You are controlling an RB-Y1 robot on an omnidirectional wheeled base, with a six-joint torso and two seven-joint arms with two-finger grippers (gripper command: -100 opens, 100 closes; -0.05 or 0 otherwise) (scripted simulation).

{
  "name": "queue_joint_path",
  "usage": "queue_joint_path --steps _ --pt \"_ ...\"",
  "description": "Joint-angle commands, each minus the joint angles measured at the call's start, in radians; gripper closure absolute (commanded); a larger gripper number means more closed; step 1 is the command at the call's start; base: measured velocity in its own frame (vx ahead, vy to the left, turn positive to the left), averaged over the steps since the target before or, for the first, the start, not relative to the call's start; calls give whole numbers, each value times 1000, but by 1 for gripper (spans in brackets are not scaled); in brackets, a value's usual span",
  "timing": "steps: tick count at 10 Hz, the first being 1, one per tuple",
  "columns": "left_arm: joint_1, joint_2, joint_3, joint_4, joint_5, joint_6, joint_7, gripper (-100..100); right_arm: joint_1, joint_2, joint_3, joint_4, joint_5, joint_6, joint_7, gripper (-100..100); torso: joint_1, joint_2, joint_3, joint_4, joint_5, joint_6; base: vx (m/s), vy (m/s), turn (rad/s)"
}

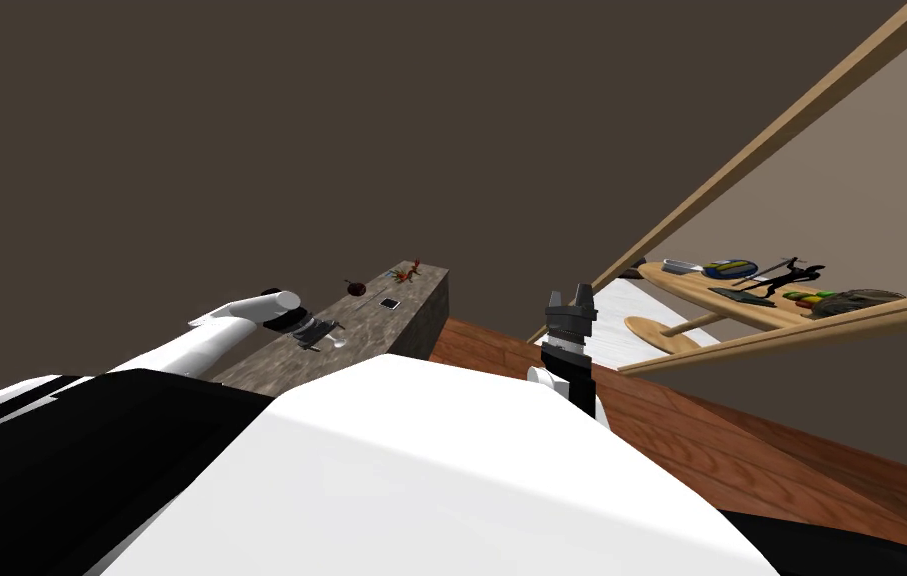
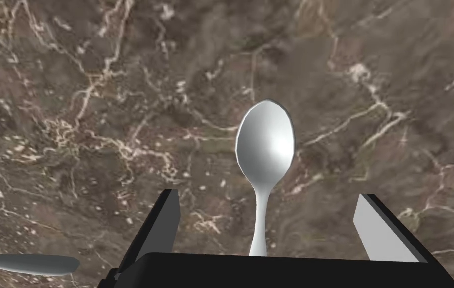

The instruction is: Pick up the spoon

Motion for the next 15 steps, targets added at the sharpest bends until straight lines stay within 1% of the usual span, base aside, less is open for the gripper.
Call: queue_joint_path --steps 1,2,3,4,5,9,10,11,15 --pt "0 0 0 0 0 0 0 -100 0 0 0 0 0 0 0 0 0 0 0 0 0 0 9 -3 -6" --pt "0 -1 1 0 0 4 1 0 0 0 0 0 0 0 0 0 0 0 0 0 0 0 0 0 0" --pt "-5 -26 -10 9 -25 -27 2 -100 0 0 0 0 0 0 0 0 0 1 0 0 0 0 -22 -23 -68" --pt "2 -14 -2 -1 -12 -9 3 -100 0 0 0 0 0 0 0 0 -1 2 1 0 0 0 -15 -15 -17" --pt "2 -16 -3 -1 -14 -14 4 100 0 0 0 0 0 0 0 0 0 2 1 0 0 0 0 0 0" --pt "2 -16 -3 -1 -14 -13 4 100 0 0 0 0 0 0 0 0 1 1 1 0 0 0 0 0 0" --pt "2 -16 -3 -1 -14 -13 4 0 0 0 0 0 0 0 0 0 1 1 1 0 0 0 0 0 0" --pt "4 -11 -14 -1 -44 -32 -2 -100 0 0 0 0 0 0 0 0 1 1 1 0 0 0 -12 3 -72" --pt "9 2 -42 -3 -115 -74 -18 -100 0 0 0 0 0 0 0 0 1 2 1 1 0 0 -22 6 -71"
